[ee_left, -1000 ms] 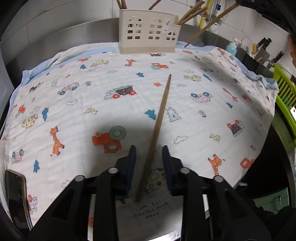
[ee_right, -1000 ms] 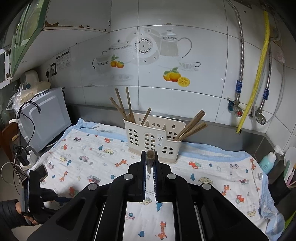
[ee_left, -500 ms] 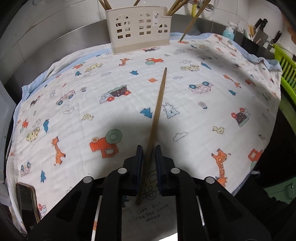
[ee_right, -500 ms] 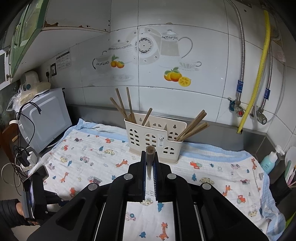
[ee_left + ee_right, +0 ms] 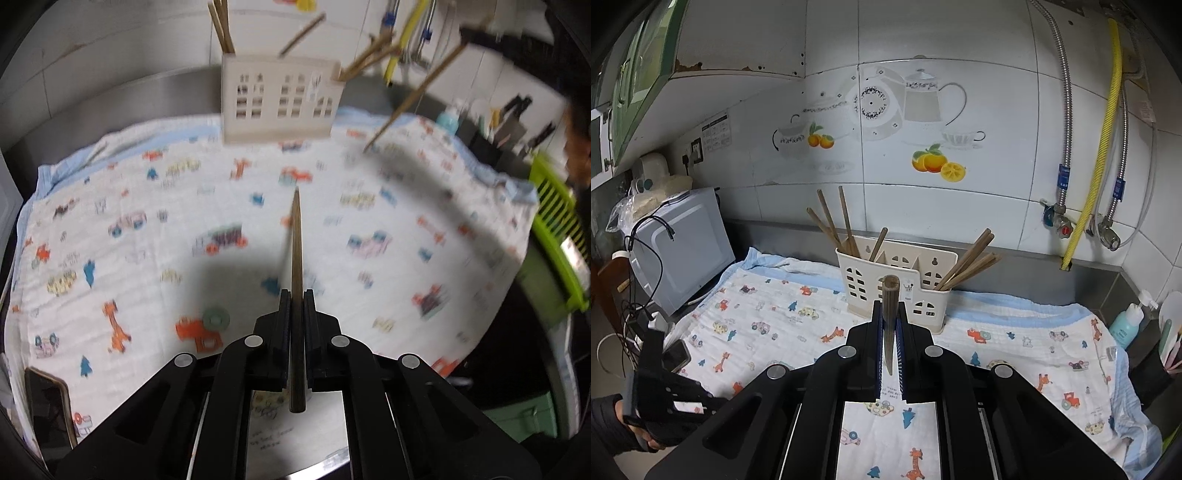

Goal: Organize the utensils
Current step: 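Lower both chopsticks into the beige holder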

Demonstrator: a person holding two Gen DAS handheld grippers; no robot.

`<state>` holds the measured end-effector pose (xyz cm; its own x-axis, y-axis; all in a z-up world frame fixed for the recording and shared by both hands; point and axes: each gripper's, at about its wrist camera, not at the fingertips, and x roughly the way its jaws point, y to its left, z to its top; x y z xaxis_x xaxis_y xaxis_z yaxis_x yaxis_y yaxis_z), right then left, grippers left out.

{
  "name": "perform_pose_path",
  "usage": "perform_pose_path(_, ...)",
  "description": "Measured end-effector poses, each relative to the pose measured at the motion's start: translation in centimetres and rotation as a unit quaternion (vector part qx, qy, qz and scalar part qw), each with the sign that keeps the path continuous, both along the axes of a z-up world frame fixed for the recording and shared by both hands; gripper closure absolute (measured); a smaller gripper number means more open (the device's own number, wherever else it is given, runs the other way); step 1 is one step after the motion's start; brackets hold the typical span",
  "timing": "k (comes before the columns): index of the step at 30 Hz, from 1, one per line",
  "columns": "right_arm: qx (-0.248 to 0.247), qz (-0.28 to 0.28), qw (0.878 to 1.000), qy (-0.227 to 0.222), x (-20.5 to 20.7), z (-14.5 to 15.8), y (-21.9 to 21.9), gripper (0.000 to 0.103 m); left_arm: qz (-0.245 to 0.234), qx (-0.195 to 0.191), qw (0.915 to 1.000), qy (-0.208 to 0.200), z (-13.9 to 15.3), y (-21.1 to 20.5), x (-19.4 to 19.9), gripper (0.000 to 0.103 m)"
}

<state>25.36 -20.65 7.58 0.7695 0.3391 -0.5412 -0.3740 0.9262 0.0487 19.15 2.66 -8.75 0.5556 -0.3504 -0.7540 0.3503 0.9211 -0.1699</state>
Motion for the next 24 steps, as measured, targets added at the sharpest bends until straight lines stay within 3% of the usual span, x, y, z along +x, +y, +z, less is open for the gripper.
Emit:
perform_pose_path(7,0.007,0.0,1.0,-0.007,0.4,0.5,0.0,0.097,0.007,-0.044,0.9979,-0.047,3.8,-0.3,1.3,0.098)
perform_pose_path(24,-0.007,-0.014,0.999,-0.038,4.9,4.4,-0.7,0.097,0.006,-0.027,0.992,-0.123,11.3,-2.7,6.9,0.098)
